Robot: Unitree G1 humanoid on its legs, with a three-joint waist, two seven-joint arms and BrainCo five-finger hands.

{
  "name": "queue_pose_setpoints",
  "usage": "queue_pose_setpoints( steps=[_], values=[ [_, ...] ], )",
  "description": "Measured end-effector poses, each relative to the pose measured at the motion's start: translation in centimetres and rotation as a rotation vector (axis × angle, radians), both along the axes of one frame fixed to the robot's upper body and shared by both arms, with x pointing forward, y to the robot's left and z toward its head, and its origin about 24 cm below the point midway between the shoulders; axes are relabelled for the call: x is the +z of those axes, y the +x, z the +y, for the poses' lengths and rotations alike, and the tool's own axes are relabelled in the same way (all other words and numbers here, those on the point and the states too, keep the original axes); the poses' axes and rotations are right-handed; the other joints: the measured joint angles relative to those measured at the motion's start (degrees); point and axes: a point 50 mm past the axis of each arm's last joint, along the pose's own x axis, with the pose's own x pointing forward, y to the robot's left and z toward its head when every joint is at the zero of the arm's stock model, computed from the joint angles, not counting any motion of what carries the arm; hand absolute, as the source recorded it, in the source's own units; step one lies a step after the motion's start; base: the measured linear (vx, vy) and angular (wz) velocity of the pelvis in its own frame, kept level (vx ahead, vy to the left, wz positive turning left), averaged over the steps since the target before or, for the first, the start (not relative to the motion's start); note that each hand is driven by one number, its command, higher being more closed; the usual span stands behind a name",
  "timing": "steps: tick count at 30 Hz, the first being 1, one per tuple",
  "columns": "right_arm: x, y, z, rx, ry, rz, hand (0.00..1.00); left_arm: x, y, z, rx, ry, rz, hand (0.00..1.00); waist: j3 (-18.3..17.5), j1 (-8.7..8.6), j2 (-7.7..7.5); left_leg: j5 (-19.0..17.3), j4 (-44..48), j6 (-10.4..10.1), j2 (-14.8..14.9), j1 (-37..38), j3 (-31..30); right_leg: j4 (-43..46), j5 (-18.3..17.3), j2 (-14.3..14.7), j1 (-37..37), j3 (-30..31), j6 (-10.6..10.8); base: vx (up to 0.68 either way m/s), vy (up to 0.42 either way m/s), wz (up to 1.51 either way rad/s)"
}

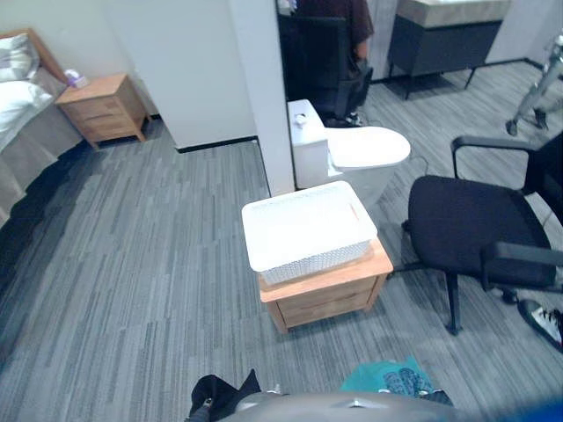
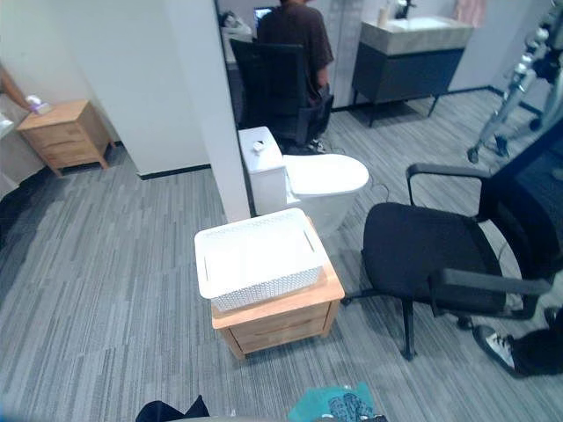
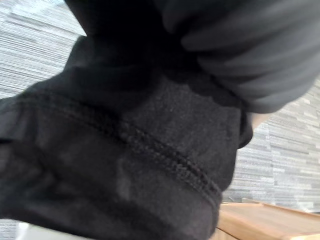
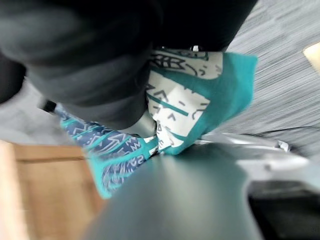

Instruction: Tidy the bed and pick cloth on bed and put in laundry

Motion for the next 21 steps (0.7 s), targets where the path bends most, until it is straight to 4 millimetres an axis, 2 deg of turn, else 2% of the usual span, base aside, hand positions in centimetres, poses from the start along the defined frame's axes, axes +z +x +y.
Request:
queue_pose_setpoints(
  steps=[1,2,4,7,8,9,11,14,17,18,19,20,21],
  values=[
    [-0.1,-0.1,0.4,-0.005,0.011,0.001,1.00,0.1,0.0,0.2,-0.009,0.007,0.000,1.00,0.0,-0.09,-0.59,0.1,0.1,0.2,0.1,0.2,-0.6,1.8,-1.1,0.0,-1.0,0.8,0.3,-0.09,0.050,0.74],
    [-0.1,-0.1,0.4,-0.006,0.014,0.004,1.00,0.1,0.1,0.4,-0.016,0.012,0.001,1.00,0.2,-0.02,-1.02,0.2,0.3,0.4,0.8,0.7,-1.3,2.4,-4.0,0.3,-2.6,1.6,0.1,-0.09,0.015,0.44],
    [-0.1,0.0,0.3,-0.007,0.012,0.000,1.00,0.0,0.0,0.2,-0.013,0.006,0.006,1.00,0.2,-0.02,-0.41,0.2,0.8,-1.1,2.6,1.1,-1.3,-3.0,-6.5,1.9,-4.0,2.8,-0.4,-0.13,-0.002,0.19],
    [-0.1,0.0,0.3,-0.026,0.020,-0.002,1.00,0.0,-0.1,0.1,0.003,0.001,0.009,1.00,0.3,-0.04,0.01,0.1,0.8,-3.7,5.1,1.4,-1.0,-20.1,-6.1,4.9,-3.7,3.8,-0.4,-0.16,-0.110,-0.16],
    [-0.1,0.0,0.5,-0.030,0.027,-0.001,1.00,0.0,-0.1,0.3,0.020,0.005,0.007,1.00,0.2,-0.03,-0.53,-0.1,0.8,-5.1,5.5,1.1,-0.5,-29.1,-3.0,6.3,-2.7,6.5,-0.5,-0.06,-0.262,-0.14],
    [-0.2,-0.2,0.4,-0.033,0.029,0.008,1.00,-0.1,-0.2,-0.2,0.055,-0.011,0.010,1.00,0.7,-0.55,0.39,-0.4,0.8,-6.3,7.0,1.3,-0.8,-31.8,0.1,7.9,-1.5,6.8,0.7,0.02,-0.296,-0.04],
    [0.0,-0.9,-0.9,-0.028,-0.005,0.027,1.00,-0.3,0.3,-1.4,0.099,-0.038,-0.020,1.00,0.8,-0.46,3.30,0.2,0.6,-8.0,9.7,1.9,1.3,-32.0,-0.9,10.5,-1.5,5.4,-1.1,0.13,-0.253,-0.08],
    [0.0,-1.2,-1.3,-0.017,-0.015,0.040,1.00,-0.3,0.6,-2.2,0.108,-0.052,-0.030,1.00,0.5,-0.81,4.49,1.7,0.1,-9.6,11.9,2.5,3.8,-31.9,-2.6,12.2,0.0,2.6,-2.5,0.16,-0.153,0.26],
    [0.0,-1.1,-1.0,0.008,-0.011,0.043,1.00,-0.2,0.6,-1.9,0.122,-0.040,-0.044,1.00,0.3,-0.44,4.05,2.6,-0.2,-10.0,13.0,3.5,3.6,-32.8,-3.5,13.1,2.3,1.1,-3.1,0.08,-0.088,0.35],
    [-0.1,-1.1,-0.6,0.011,0.000,0.045,1.00,-0.1,0.6,-1.4,0.126,-0.025,-0.051,1.00,0.6,0.17,2.46,2.6,3.4,-9.8,13.5,3.0,3.6,-35.0,-3.7,13.1,4.6,1.0,-2.9,0.02,-0.034,0.16],
    [-0.2,-1.2,-0.4,0.012,0.003,0.046,1.00,0.0,0.6,-1.3,0.125,-0.022,-0.052,1.00,0.5,0.24,2.22,2.5,4.7,-9.6,13.5,2.6,3.6,-35.4,-3.6,12.9,4.9,1.0,-2.9,0.00,-0.043,0.14],
    [-0.3,-1.2,0.0,0.022,0.014,0.048,1.00,0.1,0.7,-0.8,0.121,-0.007,-0.061,1.00,0.5,0.70,1.66,1.7,10.5,-8.5,14.0,0.4,3.5,-36.9,-3.9,12.3,6.4,0.8,-2.6,0.02,-0.056,0.07],
    [-0.3,-1.2,0.4,0.025,0.021,0.049,1.00,0.3,1.2,-0.5,0.117,0.006,-0.081,1.00,0.5,0.86,0.25,0.9,18.0,-7.2,15.1,-3.0,3.4,-38.2,-3.8,11.8,7.4,0.6,-2.4,0.03,-0.068,0.09]
  ],
)
